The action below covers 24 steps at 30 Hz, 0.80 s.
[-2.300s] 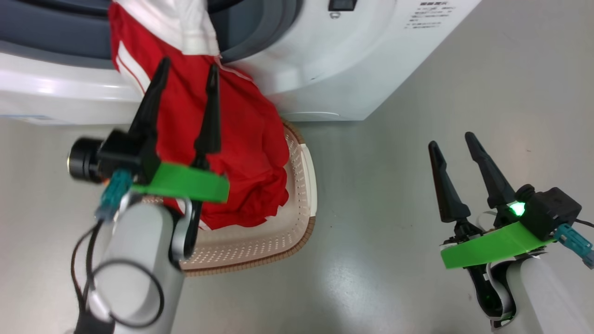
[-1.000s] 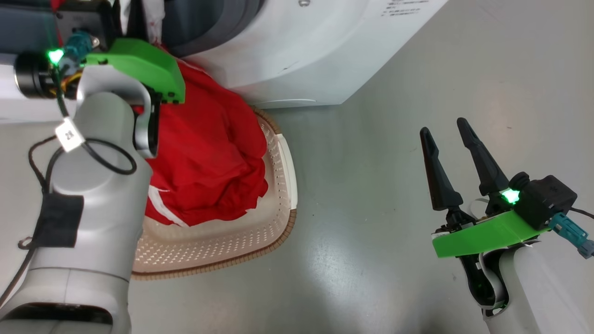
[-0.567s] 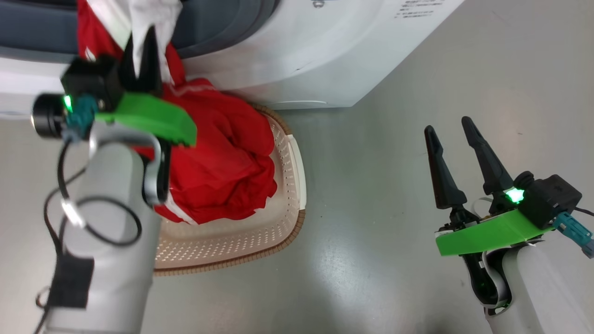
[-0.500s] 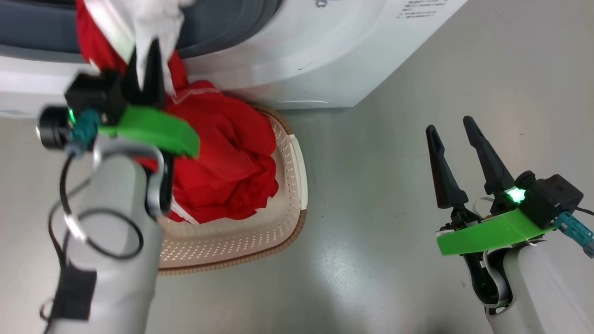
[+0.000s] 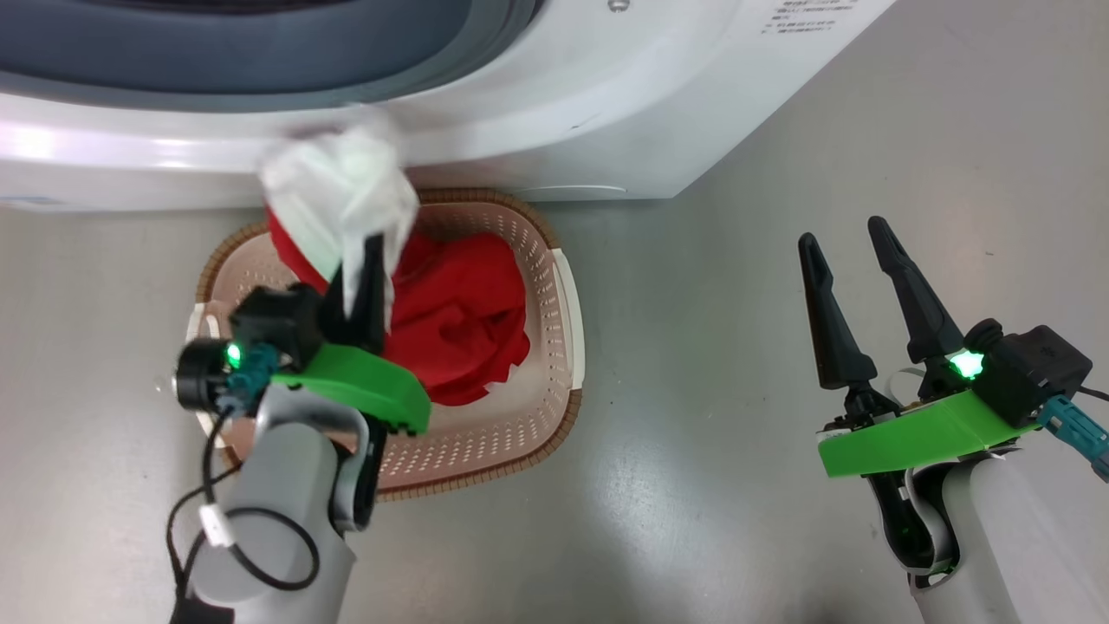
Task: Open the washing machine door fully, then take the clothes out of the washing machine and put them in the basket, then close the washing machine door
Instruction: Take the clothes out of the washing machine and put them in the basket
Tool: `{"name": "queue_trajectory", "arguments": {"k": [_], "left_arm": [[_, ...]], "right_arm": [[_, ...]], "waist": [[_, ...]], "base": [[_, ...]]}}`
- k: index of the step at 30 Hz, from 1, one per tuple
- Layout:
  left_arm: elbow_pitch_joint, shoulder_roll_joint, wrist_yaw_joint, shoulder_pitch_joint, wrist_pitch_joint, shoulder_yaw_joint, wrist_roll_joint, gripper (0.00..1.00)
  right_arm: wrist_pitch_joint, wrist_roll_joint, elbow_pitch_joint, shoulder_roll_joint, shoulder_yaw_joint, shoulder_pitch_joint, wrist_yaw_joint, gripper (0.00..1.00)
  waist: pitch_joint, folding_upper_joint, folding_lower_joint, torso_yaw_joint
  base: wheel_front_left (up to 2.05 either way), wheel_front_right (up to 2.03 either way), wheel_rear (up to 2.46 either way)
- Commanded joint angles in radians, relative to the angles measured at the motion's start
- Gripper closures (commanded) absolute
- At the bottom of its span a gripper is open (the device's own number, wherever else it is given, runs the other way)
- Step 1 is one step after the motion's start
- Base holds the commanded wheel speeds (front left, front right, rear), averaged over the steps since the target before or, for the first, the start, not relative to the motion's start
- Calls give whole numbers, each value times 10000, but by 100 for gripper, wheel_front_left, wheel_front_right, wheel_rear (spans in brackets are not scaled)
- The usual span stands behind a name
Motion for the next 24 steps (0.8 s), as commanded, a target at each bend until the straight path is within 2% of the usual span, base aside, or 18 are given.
{"name": "queue_trajectory", "arguments": {"k": [1,18,19,23,24], "left_arm": [[-71,286,91,283,-40,139,-70,100],[2629,285,65,-294,-40,-477,-658,100],[2697,285,72,-335,-40,-459,-676,98],[2772,285,63,-410,-40,-420,-730,53],[2772,285,63,-410,-40,-420,-730,53]], "right_arm": [[-65,1,-246,-31,280,117,73,0],[-65,14,-241,-1,406,-57,73,0],[-65,14,-241,0,394,-67,73,0],[-65,4,-234,6,338,-73,73,0],[-65,4,-234,6,338,-73,73,0]], "waist": [[42,0,0,-5],[484,0,0,-199],[493,0,0,-205],[485,0,0,-195],[485,0,0,-195]], "base": [[0,0,0],[0,0,0],[0,0,0],[0,0,0],[0,0,0]]}}
